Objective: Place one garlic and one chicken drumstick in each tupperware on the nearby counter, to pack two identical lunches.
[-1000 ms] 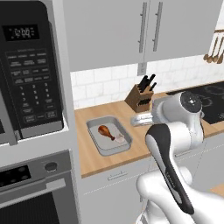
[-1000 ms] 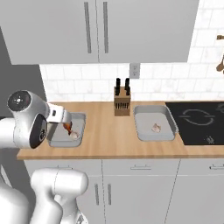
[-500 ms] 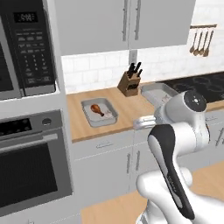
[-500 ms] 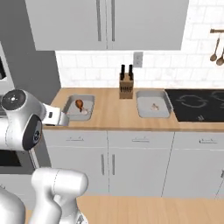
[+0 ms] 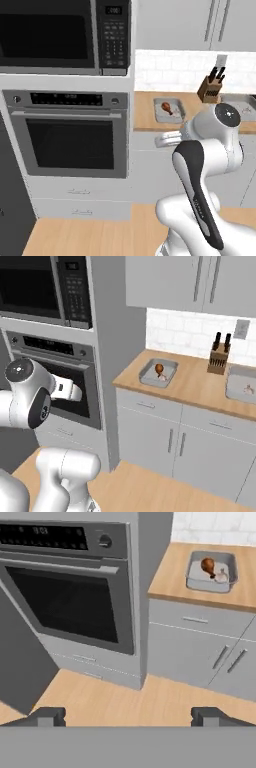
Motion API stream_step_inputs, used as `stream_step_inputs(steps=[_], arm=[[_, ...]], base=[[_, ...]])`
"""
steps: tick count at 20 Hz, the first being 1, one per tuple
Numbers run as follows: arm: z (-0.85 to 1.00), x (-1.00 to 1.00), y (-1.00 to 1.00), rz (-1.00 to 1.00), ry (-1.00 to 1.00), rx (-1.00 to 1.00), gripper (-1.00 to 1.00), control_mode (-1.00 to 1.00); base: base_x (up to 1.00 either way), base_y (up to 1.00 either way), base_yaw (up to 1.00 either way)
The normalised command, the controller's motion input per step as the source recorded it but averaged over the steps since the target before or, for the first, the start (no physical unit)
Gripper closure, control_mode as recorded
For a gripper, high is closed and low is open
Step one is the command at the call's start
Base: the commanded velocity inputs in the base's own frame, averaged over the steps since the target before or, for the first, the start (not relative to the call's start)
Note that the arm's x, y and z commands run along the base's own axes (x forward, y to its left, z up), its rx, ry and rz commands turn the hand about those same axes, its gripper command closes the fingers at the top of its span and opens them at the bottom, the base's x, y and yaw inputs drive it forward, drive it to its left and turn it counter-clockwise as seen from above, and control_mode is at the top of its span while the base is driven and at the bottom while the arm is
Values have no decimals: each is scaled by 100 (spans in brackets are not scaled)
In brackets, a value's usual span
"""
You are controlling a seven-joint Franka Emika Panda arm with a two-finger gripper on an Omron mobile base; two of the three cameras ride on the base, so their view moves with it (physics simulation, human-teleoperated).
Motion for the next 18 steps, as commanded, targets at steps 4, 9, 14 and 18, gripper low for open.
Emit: stream_step_inputs(steps=[4,9,14,18], arm=[[0,0,0,0,0,0,-100,100],[0,0,0,0,0,0,-100,100],[0,0,0,0,0,0,-100,100],[0,0,0,0,0,0,-100,100]], base=[[-36,0,94],[-35,0,93],[-48,3,87],[-66,12,80]])
